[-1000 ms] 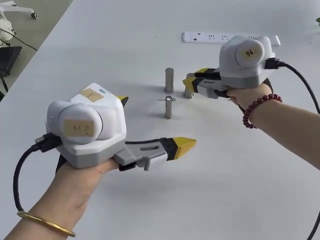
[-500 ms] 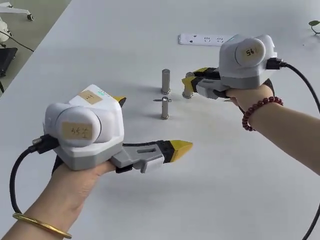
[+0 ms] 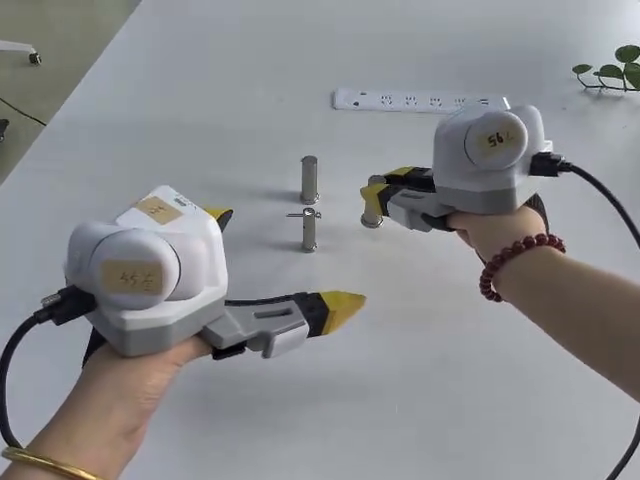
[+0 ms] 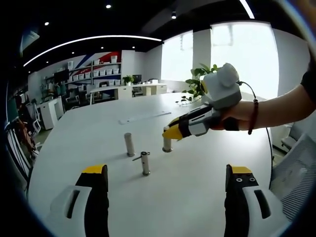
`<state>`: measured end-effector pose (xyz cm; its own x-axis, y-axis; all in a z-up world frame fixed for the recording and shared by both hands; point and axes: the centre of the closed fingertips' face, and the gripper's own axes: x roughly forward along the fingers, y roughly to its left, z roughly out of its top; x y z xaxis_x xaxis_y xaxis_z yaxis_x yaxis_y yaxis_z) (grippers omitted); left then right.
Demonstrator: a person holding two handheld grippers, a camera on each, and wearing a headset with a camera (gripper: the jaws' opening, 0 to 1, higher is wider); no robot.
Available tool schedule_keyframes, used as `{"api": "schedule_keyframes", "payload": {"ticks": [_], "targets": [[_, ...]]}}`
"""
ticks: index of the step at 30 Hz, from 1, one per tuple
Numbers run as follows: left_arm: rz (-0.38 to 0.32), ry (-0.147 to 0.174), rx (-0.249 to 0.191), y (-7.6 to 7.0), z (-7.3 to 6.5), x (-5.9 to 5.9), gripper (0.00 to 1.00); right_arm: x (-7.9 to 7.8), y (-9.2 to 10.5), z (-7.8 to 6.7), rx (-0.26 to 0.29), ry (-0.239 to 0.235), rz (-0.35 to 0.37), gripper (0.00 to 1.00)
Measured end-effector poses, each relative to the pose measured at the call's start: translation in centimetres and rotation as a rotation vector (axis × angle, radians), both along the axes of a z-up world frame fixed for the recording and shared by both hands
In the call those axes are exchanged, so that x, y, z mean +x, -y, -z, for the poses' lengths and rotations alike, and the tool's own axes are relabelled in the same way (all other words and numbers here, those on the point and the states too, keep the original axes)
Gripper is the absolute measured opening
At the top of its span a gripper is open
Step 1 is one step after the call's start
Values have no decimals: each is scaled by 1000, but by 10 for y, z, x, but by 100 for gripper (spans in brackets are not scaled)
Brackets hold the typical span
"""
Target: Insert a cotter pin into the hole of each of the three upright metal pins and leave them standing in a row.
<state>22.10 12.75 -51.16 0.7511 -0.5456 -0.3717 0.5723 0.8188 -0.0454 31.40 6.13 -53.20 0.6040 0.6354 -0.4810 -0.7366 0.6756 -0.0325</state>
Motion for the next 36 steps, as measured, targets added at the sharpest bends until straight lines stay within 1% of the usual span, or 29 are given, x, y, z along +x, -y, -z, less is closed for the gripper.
{"api": "schedule_keyframes", "payload": {"ticks": [1, 2, 5, 6, 8, 11, 13, 15, 17, 19, 22, 25, 31, 33, 34, 36], "targets": [[2, 0, 0, 1, 0, -1, 99, 3, 2, 1, 1, -6, 7, 8], [4, -1, 0, 1, 0, -2, 99, 1, 3, 2, 0, -7, 13, 8], [8, 1, 2, 2, -1, -4, 99, -8, 6, 3, -2, -12, 28, 8], [9, 1, -1, 2, -2, -6, 99, -13, 8, 4, 7, -20, 37, 8], [9, 3, -2, 2, -3, -7, 99, -17, 10, 6, 25, -41, 54, 8], [14, 3, -1, 4, -2, -9, 99, -24, 14, 10, 11, -44, 66, 8], [17, 2, 0, 4, -2, -10, 99, -21, 17, 11, 13, -49, 72, 8], [21, 4, 0, 5, -1, -12, 99, -25, 18, 11, 18, -51, 79, 8], [25, -3, -4, 6, 2, -13, 99, -30, 20, 12, 12, -48, 83, 8], [26, -6, -3, 6, 4, -14, 99, -28, 21, 13, 10, -48, 85, 8], [33, -16, 1, 7, 8, -15, 99, -35, 23, 16, 16, -56, 99, 8], [40, -7, 6, 8, 8, -15, 99, -40, 24, 20, 11, -60, 101, 8], [44, -7, 4, 9, 7, -14, 99, -48, 27, 28, -4, -70, 110, 8], [45, -5, 2, 9, 7, -14, 99, -48, 27, 28, 6, -64, 114, 8], [44, -3, 5, 9, 7, -14, 99, -49, 27, 28, 4, -69, 117, 8], [43, -3, 3, 8, 7, -13, 99, -50, 27, 29, -3, -63, 118, 8]]}}
